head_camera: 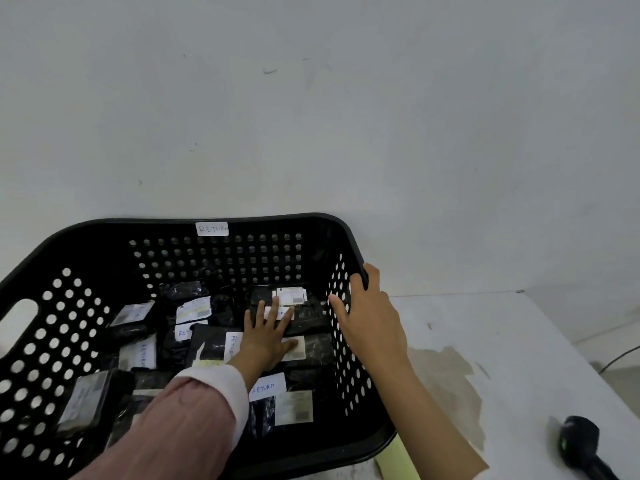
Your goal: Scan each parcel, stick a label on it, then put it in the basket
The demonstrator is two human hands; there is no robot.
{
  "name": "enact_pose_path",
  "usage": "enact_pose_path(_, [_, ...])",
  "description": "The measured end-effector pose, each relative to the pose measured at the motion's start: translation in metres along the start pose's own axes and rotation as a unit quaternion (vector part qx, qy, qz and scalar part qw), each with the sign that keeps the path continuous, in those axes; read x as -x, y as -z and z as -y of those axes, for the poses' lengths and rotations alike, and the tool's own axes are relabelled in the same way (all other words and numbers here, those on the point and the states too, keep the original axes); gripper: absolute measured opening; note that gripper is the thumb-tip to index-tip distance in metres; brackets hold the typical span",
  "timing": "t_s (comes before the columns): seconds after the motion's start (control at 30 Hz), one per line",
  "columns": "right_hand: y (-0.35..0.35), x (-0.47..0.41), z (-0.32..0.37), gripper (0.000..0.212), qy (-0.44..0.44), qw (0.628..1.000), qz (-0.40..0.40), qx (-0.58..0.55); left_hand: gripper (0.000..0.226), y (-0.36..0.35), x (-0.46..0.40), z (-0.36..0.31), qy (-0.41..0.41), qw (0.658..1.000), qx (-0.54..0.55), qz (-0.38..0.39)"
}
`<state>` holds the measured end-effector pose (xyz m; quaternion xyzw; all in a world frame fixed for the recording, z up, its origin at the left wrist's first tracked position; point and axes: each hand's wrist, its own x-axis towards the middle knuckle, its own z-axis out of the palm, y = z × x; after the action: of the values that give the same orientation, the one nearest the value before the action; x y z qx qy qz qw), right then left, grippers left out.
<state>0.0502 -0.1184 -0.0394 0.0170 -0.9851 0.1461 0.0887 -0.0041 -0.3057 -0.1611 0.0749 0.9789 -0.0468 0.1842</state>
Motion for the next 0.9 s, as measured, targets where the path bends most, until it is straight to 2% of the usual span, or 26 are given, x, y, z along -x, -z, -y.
enact_pose_path(0.13, [0.001, 0.001, 0.001, 0.047, 0.000, 1.000, 0.002, 0.005, 0.071, 0.004, -0.015, -0.008, 0.026, 1.000, 0.013, 0.009])
enact_pose_path(0.3, [0.002, 0.001, 0.001, 0.050, 0.002, 1.000, 0.008, 0.023, 0.068, 0.008, -0.020, 0.017, -0.047, 0.998, 0.047, 0.006])
enact_pose_path(0.37, [0.001, 0.001, 0.001, 0.051, 0.002, 1.000, 0.006, 0.028, 0.070, 0.009, -0.013, 0.022, -0.051, 0.997, 0.045, -0.031])
enact_pose_path(0.43, [0.000, 0.001, 0.001, 0.050, 0.002, 1.000, 0.000, 0.028, 0.073, 0.006, 0.000, 0.018, -0.053, 0.990, 0.006, -0.129])
enact_pose_path(0.53, [-0.002, 0.000, 0.001, 0.050, 0.003, 1.000, -0.007, 0.029, 0.052, 0.009, 0.012, 0.003, -0.083, 0.974, -0.058, -0.204])
enact_pose_path(0.57, [-0.002, 0.000, 0.001, 0.050, 0.003, 1.000, -0.007, 0.029, 0.047, 0.009, 0.011, 0.000, -0.082, 0.974, -0.039, -0.208])
enact_pose_path(0.67, [0.000, 0.000, 0.001, 0.050, 0.002, 0.999, -0.005, 0.031, 0.052, 0.014, 0.005, -0.003, -0.067, 0.987, 0.029, -0.143])
enact_pose_path(0.8, [0.001, -0.002, 0.002, 0.050, -0.006, 1.000, 0.000, 0.018, 0.070, 0.023, 0.007, -0.002, -0.081, 0.995, 0.046, -0.041])
enact_pose_path(0.9, [0.001, -0.001, 0.002, 0.049, -0.002, 1.000, -0.004, 0.009, 0.069, 0.033, 0.013, -0.002, -0.071, 0.988, 0.134, 0.037])
